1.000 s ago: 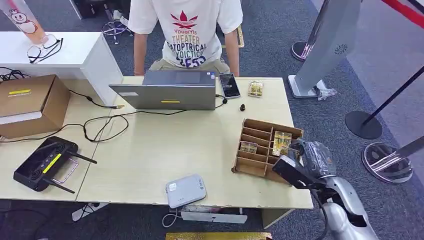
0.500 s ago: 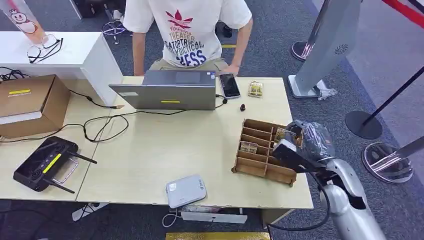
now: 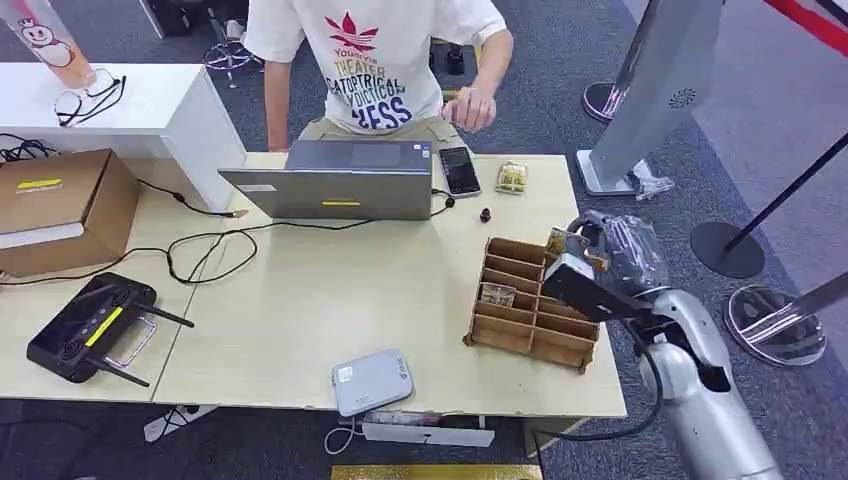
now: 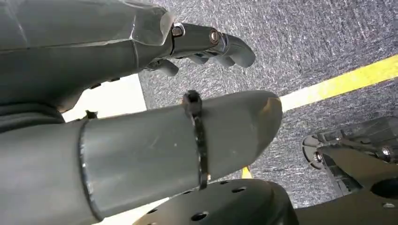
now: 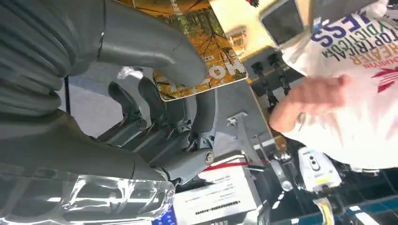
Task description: Pass the card to the sensor for recognition and then transmit it.
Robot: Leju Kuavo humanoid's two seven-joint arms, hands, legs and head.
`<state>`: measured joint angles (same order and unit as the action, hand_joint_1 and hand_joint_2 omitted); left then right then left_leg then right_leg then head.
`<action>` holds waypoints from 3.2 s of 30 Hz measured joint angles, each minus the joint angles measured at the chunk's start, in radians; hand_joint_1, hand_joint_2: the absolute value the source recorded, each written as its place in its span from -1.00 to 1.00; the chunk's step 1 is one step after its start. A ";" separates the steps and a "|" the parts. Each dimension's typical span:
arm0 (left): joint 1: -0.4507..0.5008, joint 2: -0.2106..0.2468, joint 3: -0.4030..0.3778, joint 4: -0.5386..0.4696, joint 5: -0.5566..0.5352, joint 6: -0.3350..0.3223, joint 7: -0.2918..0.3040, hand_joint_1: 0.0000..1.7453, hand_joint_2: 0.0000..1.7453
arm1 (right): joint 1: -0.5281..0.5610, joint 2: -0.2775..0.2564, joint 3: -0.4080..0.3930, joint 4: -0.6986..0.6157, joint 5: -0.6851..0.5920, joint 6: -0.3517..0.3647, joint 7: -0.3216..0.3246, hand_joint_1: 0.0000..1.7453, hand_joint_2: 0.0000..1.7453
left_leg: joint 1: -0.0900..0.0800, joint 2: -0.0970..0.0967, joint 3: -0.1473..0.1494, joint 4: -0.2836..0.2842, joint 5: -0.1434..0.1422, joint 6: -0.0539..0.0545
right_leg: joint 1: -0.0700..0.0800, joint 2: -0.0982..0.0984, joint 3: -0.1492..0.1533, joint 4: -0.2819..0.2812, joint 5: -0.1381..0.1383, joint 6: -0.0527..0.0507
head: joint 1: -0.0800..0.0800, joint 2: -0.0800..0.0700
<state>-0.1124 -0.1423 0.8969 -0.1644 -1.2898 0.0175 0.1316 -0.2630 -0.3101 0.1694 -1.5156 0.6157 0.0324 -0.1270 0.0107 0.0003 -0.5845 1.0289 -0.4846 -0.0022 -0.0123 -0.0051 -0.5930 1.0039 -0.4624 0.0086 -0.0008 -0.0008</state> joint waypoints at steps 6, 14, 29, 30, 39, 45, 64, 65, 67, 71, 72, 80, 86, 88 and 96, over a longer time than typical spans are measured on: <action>-0.005 -0.007 0.000 0.000 -0.006 0.006 0.002 -1.00 -1.00 | -0.060 0.000 0.006 0.009 -0.015 0.019 -0.026 0.88 1.00 | 0.000 0.000 0.000 0.000 0.000 0.000 | 0.000 0.000 0.000 0.000 0.000 0.000 | 0.000 0.000; -0.026 -0.007 -0.019 0.000 -0.023 -0.037 0.012 -1.00 -1.00 | -0.215 0.013 0.071 0.083 -0.030 0.038 -0.038 0.92 1.00 | 0.000 0.000 0.000 0.000 0.001 0.000 | 0.000 0.000 0.000 0.000 0.001 -0.001 | 0.000 0.000; -0.054 -0.006 -0.061 0.000 -0.037 -0.051 0.045 -1.00 -1.00 | -0.447 0.147 0.182 0.330 0.008 -0.021 -0.037 0.96 1.00 | 0.000 0.000 0.000 0.000 0.001 0.000 | 0.000 0.000 0.000 0.001 0.001 -0.001 | 0.000 0.000; -0.054 -0.006 -0.063 0.000 -0.035 -0.051 0.046 -1.00 -1.00 | -0.458 0.155 0.187 0.347 0.007 -0.021 -0.040 0.94 1.00 | 0.000 0.000 0.000 0.000 0.001 0.000 | 0.000 0.000 0.000 0.001 0.001 -0.001 | 0.000 0.000; -0.053 -0.006 -0.070 0.000 -0.036 -0.054 0.045 -1.00 -1.00 | -0.484 0.192 0.217 0.454 0.003 -0.040 -0.052 0.84 1.00 | 0.000 -0.001 0.000 0.000 0.001 0.000 | 0.000 0.000 0.000 0.001 0.001 0.000 | 0.000 0.000; -0.054 -0.006 -0.077 0.000 -0.039 -0.054 0.048 -1.00 -1.00 | -0.479 0.192 0.222 0.488 0.004 -0.051 -0.052 -1.00 1.00 | 0.000 0.000 0.000 0.000 0.001 0.000 | 0.000 0.000 0.000 0.001 0.001 0.000 | 0.000 0.000; -0.043 -0.008 -0.084 0.000 -0.018 -0.003 0.043 -1.00 -1.00 | -0.466 0.203 0.245 0.521 0.003 -0.069 -0.058 -1.00 1.00 | 0.000 0.000 0.000 0.000 0.001 0.000 | 0.000 0.000 0.000 0.001 0.001 0.000 | 0.000 0.000; -0.042 -0.010 -0.085 0.000 -0.018 0.001 0.043 -1.00 -1.00 | -0.459 0.203 0.245 0.514 -0.003 -0.071 -0.064 -1.00 1.00 | 0.000 0.000 0.000 0.000 0.001 0.000 | 0.000 0.000 0.000 0.001 0.001 0.000 | 0.000 0.000; -0.040 -0.013 -0.090 0.000 -0.018 0.006 0.042 -1.00 -1.00 | -0.442 0.203 0.242 0.491 -0.035 -0.068 -0.087 -1.00 1.00 | 0.000 0.000 0.000 0.000 0.001 0.000 | 0.000 0.000 0.000 0.001 0.001 0.000 | 0.000 0.000; -0.036 -0.015 -0.093 0.000 -0.015 0.007 0.035 -1.00 -1.00 | -0.399 0.203 0.223 0.420 -0.153 -0.028 -0.161 -1.00 1.00 | 0.000 0.000 0.000 0.000 0.001 0.000 | 0.000 0.000 0.000 0.001 0.001 -0.001 | 0.000 0.000; -0.035 -0.014 -0.094 0.000 -0.013 0.007 0.034 -1.00 -1.00 | -0.384 0.203 0.216 0.394 -0.201 -0.008 -0.186 -1.00 1.00 | 0.000 -0.001 0.000 0.000 0.001 0.000 | 0.000 0.000 0.000 0.001 0.001 -0.001 | 0.000 0.000; -0.024 -0.014 -0.097 0.000 0.005 0.011 0.020 -1.00 -1.00 | -0.261 0.214 0.169 0.153 -0.564 0.171 -0.319 -1.00 1.00 | 0.000 0.000 0.000 0.000 0.001 0.000 | 0.000 0.000 0.000 0.001 0.000 0.000 | 0.000 0.000; -0.016 -0.013 -0.098 0.000 0.016 0.017 0.018 -1.00 -1.00 | -0.190 0.223 0.149 0.026 -0.678 0.241 -0.335 -1.00 1.00 | 0.000 0.000 0.000 0.000 0.001 0.000 | 0.000 0.000 0.000 0.001 0.000 0.000 | 0.000 0.000; -0.013 -0.013 -0.098 0.000 0.022 0.020 0.018 -1.00 -1.00 | -0.166 0.225 0.145 -0.003 -0.705 0.260 -0.336 -1.00 1.00 | 0.000 0.000 0.000 0.000 0.001 0.000 | 0.000 0.000 0.000 0.001 0.000 0.000 | 0.000 0.000; -0.002 -0.013 -0.097 0.000 0.035 0.028 0.014 -1.00 -1.00 | -0.042 0.247 0.124 -0.066 -0.791 0.269 -0.340 -1.00 1.00 | 0.000 -0.001 0.000 0.000 0.001 0.000 | 0.000 0.000 0.000 0.000 0.000 0.000 | 0.000 0.000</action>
<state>-0.1147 -0.1549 0.7996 -0.1644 -1.2550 0.0454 0.1461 -0.3049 -0.0629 0.2937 -1.5812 -0.1752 0.3018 -0.4669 0.0110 -0.0002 -0.5845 1.0291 -0.4840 -0.0026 -0.0121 -0.0053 -0.5933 1.0044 -0.4626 0.0085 -0.0008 -0.0008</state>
